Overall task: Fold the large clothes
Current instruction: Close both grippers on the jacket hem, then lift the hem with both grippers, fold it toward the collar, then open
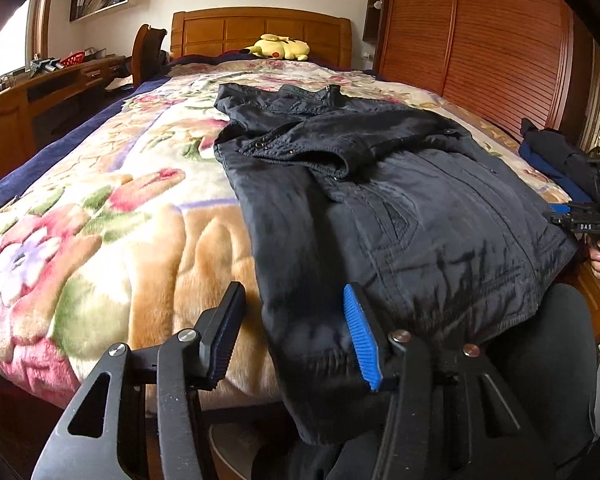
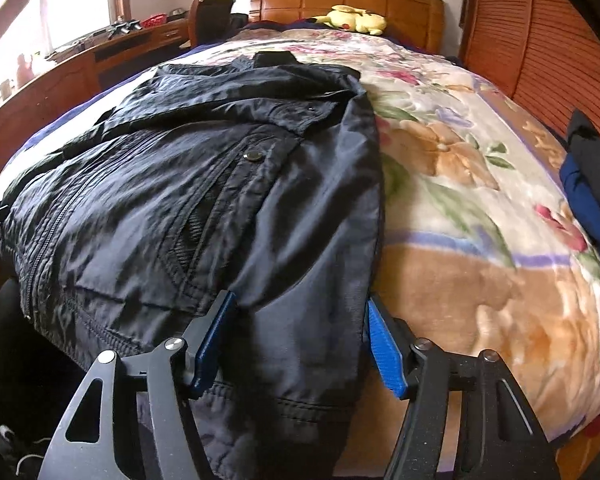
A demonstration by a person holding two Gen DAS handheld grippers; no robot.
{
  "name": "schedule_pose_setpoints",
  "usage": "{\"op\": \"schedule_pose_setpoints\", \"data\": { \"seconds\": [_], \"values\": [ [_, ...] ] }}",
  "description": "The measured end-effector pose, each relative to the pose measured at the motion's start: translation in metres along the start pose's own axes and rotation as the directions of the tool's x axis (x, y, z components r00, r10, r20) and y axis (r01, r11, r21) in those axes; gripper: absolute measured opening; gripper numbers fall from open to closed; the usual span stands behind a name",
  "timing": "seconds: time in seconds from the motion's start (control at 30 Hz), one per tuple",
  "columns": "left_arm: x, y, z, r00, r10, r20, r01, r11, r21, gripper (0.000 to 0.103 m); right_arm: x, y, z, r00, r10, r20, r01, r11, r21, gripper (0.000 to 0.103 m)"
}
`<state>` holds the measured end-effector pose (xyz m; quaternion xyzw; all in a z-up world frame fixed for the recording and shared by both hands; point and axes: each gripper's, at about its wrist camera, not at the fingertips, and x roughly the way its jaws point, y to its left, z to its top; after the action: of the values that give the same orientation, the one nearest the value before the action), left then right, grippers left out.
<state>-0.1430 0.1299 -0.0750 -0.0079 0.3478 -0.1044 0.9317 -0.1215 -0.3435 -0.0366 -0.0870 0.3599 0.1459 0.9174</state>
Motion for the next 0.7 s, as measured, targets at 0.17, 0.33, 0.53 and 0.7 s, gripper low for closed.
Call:
{"op": "schedule_pose_setpoints", "data": {
  "seconds": [0.17,0.33,0.53,0.7],
  "values": [
    [-0.003,-0.004,0.000,1.000,-0.004,-0.003,0.004,1.000,0.004,0.024,0.005,0.000,0.002,0.999,0.032,0.003,-0.032,0.999,0.008,0.047],
    [-0.018,-0.006,0.019,0.999,-0.034,0.025,0.034,0.999,-0.002,0.007,-0.005,0.001,0.007,0.998,-0.009,0.065,0.006,0.999,0.041,0.012],
    [-0.047,-0.017,0.043,0.994,-0.034,0.105,0.030,0.999,0.038,0.006,-0.043,0.010,0.013,0.983,-0.028,0.183,0.022,0.999,0.034,0.007],
    [-0.071,-0.017,0.054,0.986,-0.038,0.164,0.033,0.999,0.037,0.006,-0.072,0.013,0.017,0.970,-0.015,0.241,0.006,0.999,0.037,0.006]
  ]
}}
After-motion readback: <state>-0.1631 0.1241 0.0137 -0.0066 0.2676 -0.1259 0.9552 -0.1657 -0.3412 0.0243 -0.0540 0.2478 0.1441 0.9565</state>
